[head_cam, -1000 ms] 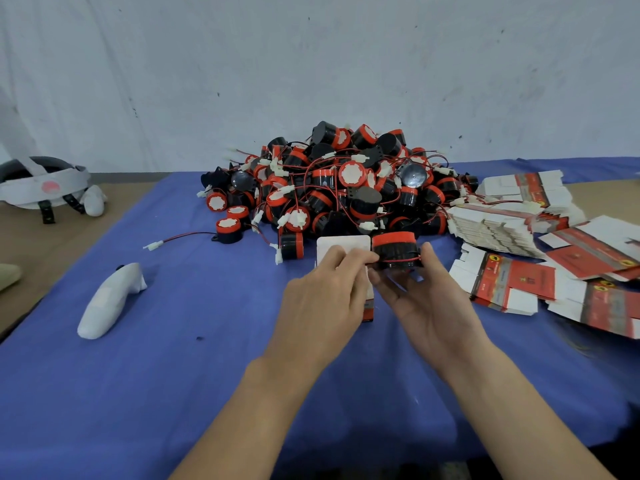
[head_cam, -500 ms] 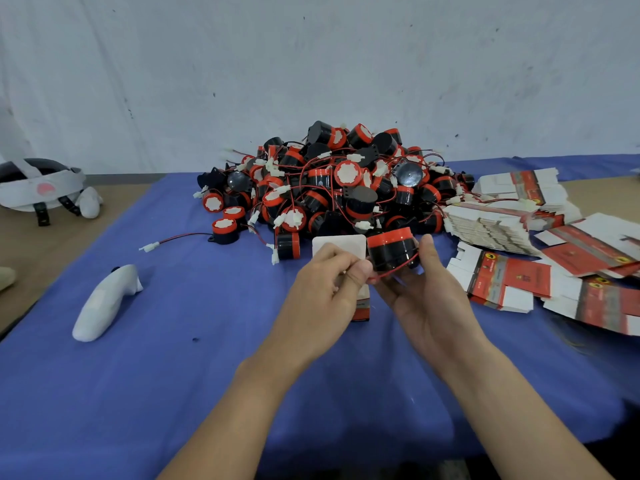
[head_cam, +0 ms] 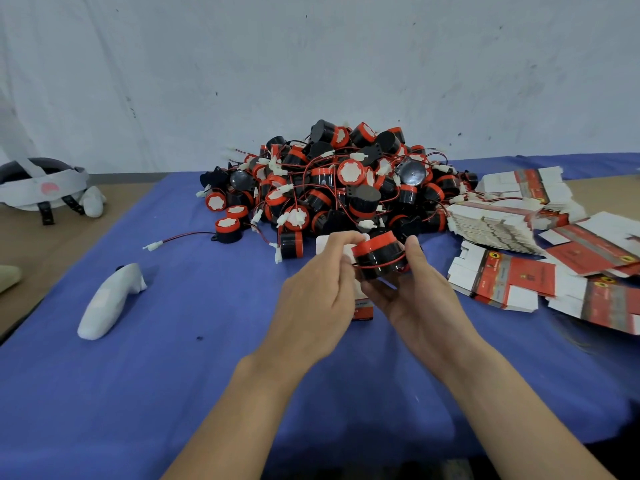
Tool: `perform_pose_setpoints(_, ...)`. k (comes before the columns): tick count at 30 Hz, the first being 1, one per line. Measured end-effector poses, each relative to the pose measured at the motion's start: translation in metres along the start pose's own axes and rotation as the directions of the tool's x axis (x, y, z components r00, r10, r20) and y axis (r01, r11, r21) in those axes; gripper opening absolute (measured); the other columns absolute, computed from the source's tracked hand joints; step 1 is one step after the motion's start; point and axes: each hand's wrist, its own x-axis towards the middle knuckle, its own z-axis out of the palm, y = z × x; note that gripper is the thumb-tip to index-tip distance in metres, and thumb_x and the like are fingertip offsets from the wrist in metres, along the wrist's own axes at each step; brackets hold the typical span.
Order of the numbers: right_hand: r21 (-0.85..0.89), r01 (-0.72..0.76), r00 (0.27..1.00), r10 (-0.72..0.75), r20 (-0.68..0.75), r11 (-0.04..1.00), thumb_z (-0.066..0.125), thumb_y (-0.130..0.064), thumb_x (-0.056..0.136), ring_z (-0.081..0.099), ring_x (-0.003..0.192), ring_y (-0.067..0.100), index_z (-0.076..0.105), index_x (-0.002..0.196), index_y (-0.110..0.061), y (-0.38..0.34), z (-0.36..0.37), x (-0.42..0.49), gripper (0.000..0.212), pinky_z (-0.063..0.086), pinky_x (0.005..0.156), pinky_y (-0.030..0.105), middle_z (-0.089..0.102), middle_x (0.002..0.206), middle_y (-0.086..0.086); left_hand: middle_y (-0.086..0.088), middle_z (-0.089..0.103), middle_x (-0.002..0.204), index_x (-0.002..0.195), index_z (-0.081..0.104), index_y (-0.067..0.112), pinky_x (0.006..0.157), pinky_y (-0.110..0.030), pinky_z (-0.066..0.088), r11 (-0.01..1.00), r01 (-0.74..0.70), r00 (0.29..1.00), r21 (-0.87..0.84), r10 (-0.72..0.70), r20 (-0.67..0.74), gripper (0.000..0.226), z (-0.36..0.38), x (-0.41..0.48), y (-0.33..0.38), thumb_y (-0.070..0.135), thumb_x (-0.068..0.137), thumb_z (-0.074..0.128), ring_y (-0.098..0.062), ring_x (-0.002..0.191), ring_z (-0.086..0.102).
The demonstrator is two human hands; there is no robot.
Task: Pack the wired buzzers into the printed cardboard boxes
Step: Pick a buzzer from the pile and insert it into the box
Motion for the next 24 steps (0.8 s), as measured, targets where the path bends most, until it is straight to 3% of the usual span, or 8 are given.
perform_pose_setpoints(3,-0.024,-0.014,0.999,0.015,0.052,1.0,0.041,-0.048,0.105,0.072,0.106,0.029,0.061,0.129,-0.003,0.0,-0.001,-0.002,0.055,0.06,0.091,0.037,0.073,0.117,0.018,0.033,0.061,0.094,0.13,0.038,0.057,0.067,-0.02,0.049,0.996,-0.008,0.997,-0.084,0.015,0.08,0.032,-0.002,0.001,0.003,0.066,0.099,0.033,0.008,0.083,0.062)
perform_pose_setpoints(5,-0.055,-0.028,0.998,0.03,0.046,0.998,0.039,-0.05,0.104,0.07,0.111,0.032,0.062,0.129,-0.003,-0.002,-0.001,-0.003,0.057,0.057,0.097,0.04,0.072,0.118,0.021,0.033,0.063,0.1,0.131,0.038,0.058,0.076,-0.026,0.054,0.995,-0.012,0.994,-0.102,0.023,0.111,0.037,-0.005,0.001,0.004,0.069,0.095,0.041,0.007,0.09,0.064)
perform_pose_setpoints(9,-0.115,-0.062,0.998,0.065,0.023,0.991,0.037,-0.055,0.103,0.063,0.107,0.035,0.062,0.131,-0.005,-0.005,-0.002,-0.001,0.062,0.05,0.095,0.042,0.066,0.126,0.026,0.03,0.067,0.1,0.135,0.044,0.056,0.081,-0.028,0.057,0.986,0.011,0.996,-0.169,0.005,0.094,0.037,-0.004,0.001,0.007,0.054,0.099,0.05,0.003,0.095,0.066)
perform_pose_setpoints(13,-0.136,-0.08,0.997,0.082,0.012,0.988,0.036,-0.055,0.104,0.058,0.126,0.044,0.062,0.132,-0.007,-0.004,-0.004,0.003,0.061,0.039,0.112,0.056,0.066,0.128,0.025,0.022,0.069,0.118,0.141,0.051,0.042,0.092,-0.014,0.05,0.912,0.146,0.977,-0.383,-0.073,0.198,0.04,-0.004,0.003,0.007,0.033,0.102,0.056,0.006,0.11,0.063)
perform_pose_setpoints(16,-0.165,-0.07,0.996,0.077,0.038,0.984,0.036,-0.052,0.105,0.065,0.11,0.035,0.062,0.132,-0.007,-0.003,-0.008,0.004,0.059,0.046,0.099,0.051,0.066,0.127,0.025,0.03,0.069,0.098,0.133,0.054,0.045,0.075,-0.005,0.046,0.892,0.154,0.978,-0.425,-0.076,0.194,0.036,-0.007,0.003,0.008,0.026,0.102,0.057,0.014,0.086,0.063)
perform_pose_setpoints(18,-0.188,-0.04,0.996,0.055,0.075,0.981,0.034,-0.051,0.106,0.071,0.091,0.02,0.063,0.131,-0.011,-0.004,-0.013,0.008,0.055,0.053,0.079,0.034,0.072,0.116,0.016,0.018,0.068,0.101,0.128,0.056,0.05,0.067,-0.007,0.046,0.883,0.158,0.982,-0.443,-0.091,0.168,0.038,-0.007,0.003,0.008,0.024,0.1,0.06,0.012,0.07,0.061)
perform_pose_setpoints(20,-0.198,-0.011,0.994,0.032,0.101,0.98,0.033,-0.05,0.106,0.069,0.078,0.011,0.063,0.131,-0.016,-0.005,-0.016,0.01,0.052,0.052,0.066,0.026,0.074,0.106,0.007,0.005,0.065,0.11,0.123,0.058,0.056,0.063,-0.011,0.047,0.872,0.174,0.982,-0.458,-0.12,0.146,0.041,-0.006,0.001,0.008,0.024,0.098,0.063,0.007,0.066,0.059)
perform_pose_setpoints(24,-0.188,0.002,0.996,0.015,0.086,0.982,0.035,-0.049,0.106,0.066,0.082,0.014,0.061,0.135,-0.02,-0.006,-0.015,0.011,0.049,0.05,0.066,0.029,0.071,0.116,0.012,0.017,0.072,0.109,0.114,0.065,0.053,0.06,-0.01,0.047,0.811,0.191,0.982,-0.552,-0.154,0.112,0.043,-0.002,0.0,0.009,0.014,0.095,0.067,0.007,0.061,0.059)
